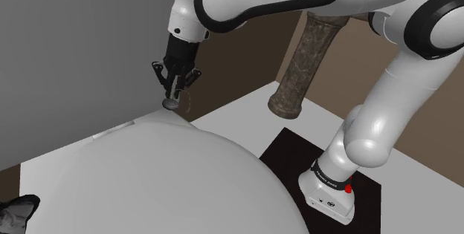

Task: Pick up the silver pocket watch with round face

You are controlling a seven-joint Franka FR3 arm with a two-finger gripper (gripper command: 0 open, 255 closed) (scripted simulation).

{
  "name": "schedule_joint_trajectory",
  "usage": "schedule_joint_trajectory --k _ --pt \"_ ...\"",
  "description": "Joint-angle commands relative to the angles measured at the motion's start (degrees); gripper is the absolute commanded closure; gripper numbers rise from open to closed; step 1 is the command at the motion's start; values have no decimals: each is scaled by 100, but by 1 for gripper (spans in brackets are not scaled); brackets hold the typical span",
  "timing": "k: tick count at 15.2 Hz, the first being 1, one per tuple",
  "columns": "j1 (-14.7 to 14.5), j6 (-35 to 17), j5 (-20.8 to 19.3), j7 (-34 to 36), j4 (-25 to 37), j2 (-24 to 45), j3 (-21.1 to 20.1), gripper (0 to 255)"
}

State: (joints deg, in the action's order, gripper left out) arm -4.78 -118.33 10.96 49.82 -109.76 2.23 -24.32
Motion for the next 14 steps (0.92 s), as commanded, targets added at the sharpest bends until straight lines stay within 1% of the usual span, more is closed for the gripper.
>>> schedule_joint_trajectory --k 1,12,14 --pt "41 116 9 -750 51 87 16 255" --pt "80 932 -3 -632 765 -29 15 255" --pt "79 943 -4 -630 777 -30 16 255"
